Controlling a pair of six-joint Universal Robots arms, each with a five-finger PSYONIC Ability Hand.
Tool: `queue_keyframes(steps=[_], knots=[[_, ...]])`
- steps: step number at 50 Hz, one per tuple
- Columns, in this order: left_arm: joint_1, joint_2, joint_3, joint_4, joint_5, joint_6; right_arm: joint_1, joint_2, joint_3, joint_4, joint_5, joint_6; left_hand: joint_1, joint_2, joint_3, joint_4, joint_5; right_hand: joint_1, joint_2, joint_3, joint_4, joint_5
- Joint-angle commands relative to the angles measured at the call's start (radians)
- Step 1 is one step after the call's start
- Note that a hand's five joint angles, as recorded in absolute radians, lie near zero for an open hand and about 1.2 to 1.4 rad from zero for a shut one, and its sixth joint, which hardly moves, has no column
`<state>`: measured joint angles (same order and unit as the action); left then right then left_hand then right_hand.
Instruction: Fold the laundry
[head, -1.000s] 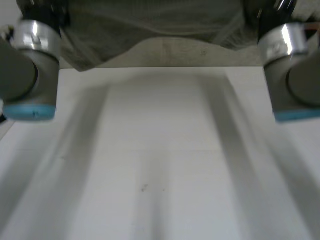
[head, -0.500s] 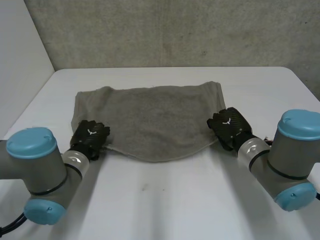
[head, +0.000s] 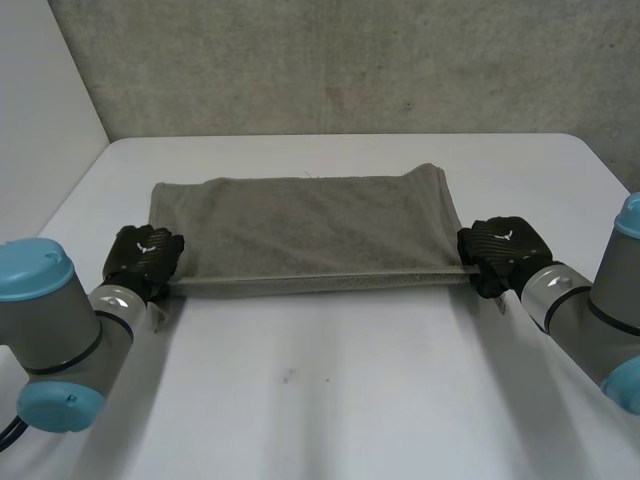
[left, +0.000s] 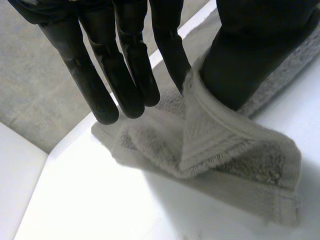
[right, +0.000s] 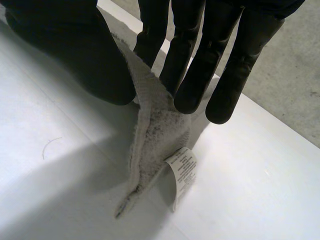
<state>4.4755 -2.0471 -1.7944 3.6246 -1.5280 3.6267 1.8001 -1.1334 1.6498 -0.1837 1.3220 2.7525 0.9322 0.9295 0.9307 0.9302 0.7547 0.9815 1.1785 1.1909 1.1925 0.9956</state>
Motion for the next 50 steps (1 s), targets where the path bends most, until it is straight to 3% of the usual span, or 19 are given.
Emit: queue_keyframes(steps=[1,9,11,17,25,27,29,33,36,41,44,46,50], knots=[[0.011,0.001,-0.008,-0.003,-0.003,-0.002,-0.008,-0.002,0.005,-0.003,0.006,0.003,0.124,0.127,0.125,0.126,0.127,0.415,0.218,0.205,0.204,0.226],[0.01,-0.001,-0.014,-0.014,-0.001,-0.003,-0.034,-0.003,0.008,-0.005,0.011,0.006,0.165,0.168,0.166,0.167,0.168,0.415,0.218,0.205,0.204,0.226],[0.008,0.016,-0.017,-0.035,0.0,0.001,-0.035,-0.005,0.008,-0.003,0.011,0.004,0.463,0.465,0.464,0.465,0.466,0.415,0.218,0.205,0.204,0.226],[0.008,0.119,-0.04,-0.121,0.0,0.015,-0.035,-0.045,0.007,0.021,0.011,-0.014,0.464,0.467,0.466,0.466,0.467,0.415,0.218,0.205,0.204,0.226],[-0.002,0.324,-0.049,-0.431,0.002,0.026,-0.041,-0.164,-0.019,0.287,0.003,-0.144,0.464,0.467,0.466,0.466,0.467,0.415,0.218,0.205,0.204,0.226],[-0.001,0.398,-0.049,-0.59,0.003,0.068,-0.048,-0.178,-0.019,0.357,0.003,-0.203,0.464,0.467,0.466,0.466,0.467,0.415,0.218,0.205,0.204,0.226],[0.002,0.425,-0.054,-0.662,0.003,0.105,-0.062,-0.193,-0.005,0.511,0.005,-0.365,0.464,0.467,0.466,0.466,0.467,0.415,0.218,0.205,0.204,0.226],[0.005,0.484,-0.088,-0.814,0.006,0.24,-0.07,-0.224,0.013,0.652,0.014,-0.521,0.464,0.467,0.466,0.466,0.467,0.415,0.218,0.205,0.204,0.226],[0.005,0.493,-0.098,-0.825,0.006,0.279,-0.091,-0.256,0.025,0.705,0.016,-0.608,0.464,0.467,0.466,0.466,0.467,0.415,0.218,0.205,0.204,0.226],[0.007,0.467,-0.091,-0.755,0.008,0.328,-0.102,-0.272,0.007,0.645,0.016,-0.611,0.464,0.467,0.466,0.466,0.467,0.415,0.218,0.205,0.204,0.226],[0.004,0.436,-0.082,-0.709,0.006,0.328,-0.094,-0.255,-0.002,0.574,0.02,-0.613,0.464,0.467,0.466,0.466,0.467,0.415,0.218,0.205,0.204,0.226],[0.001,0.348,-0.054,-0.606,0.0,0.334,-0.091,-0.246,-0.004,0.532,0.023,-0.613,0.464,0.467,0.466,0.466,0.467,0.415,0.218,0.205,0.204,0.226],[0.001,0.251,0.0,-0.52,-0.004,0.332,-0.061,-0.136,-0.057,0.373,0.061,-0.616,0.464,0.467,0.466,0.466,0.467,0.415,0.218,0.205,0.204,0.226]])
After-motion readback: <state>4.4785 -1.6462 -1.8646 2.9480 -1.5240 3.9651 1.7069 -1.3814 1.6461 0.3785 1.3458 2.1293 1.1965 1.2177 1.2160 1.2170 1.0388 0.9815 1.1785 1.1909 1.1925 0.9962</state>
